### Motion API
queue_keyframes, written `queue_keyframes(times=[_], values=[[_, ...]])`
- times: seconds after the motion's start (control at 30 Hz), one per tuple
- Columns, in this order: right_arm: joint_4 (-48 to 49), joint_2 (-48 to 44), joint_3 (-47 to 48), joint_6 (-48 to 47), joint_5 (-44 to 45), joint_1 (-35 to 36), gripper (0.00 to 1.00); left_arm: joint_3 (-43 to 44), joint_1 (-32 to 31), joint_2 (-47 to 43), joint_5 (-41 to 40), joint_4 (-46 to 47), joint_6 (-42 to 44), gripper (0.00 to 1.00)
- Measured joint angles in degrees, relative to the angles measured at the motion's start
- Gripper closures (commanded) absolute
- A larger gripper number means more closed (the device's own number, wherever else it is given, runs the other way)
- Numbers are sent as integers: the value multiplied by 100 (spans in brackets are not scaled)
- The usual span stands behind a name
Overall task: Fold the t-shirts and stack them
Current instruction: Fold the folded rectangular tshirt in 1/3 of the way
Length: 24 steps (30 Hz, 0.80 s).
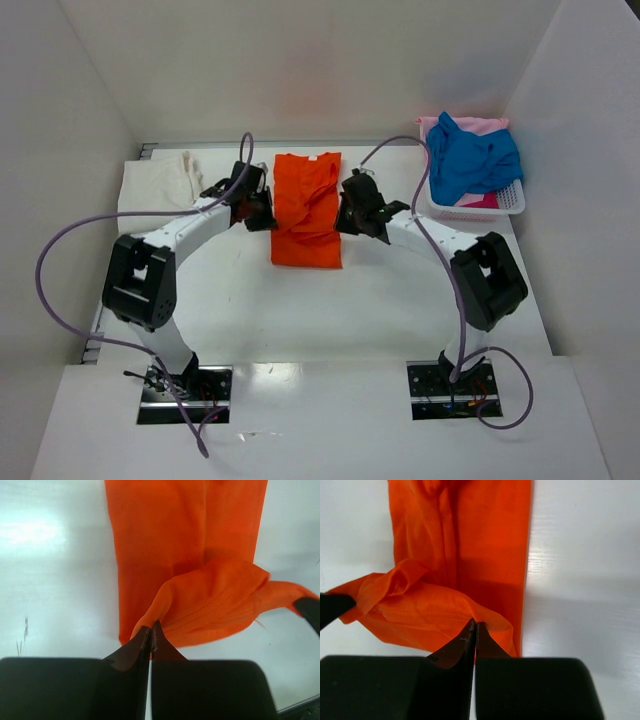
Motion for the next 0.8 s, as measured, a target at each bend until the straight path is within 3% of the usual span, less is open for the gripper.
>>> queue_keyframes(times=[0.3, 0.8], values=[[119, 841, 680, -164, -1, -296, 100, 813, 285, 1086, 248, 31, 342, 100], [376, 1512, 1416, -407, 7, -366, 99, 1558, 556, 1685, 422, 76, 633, 98]])
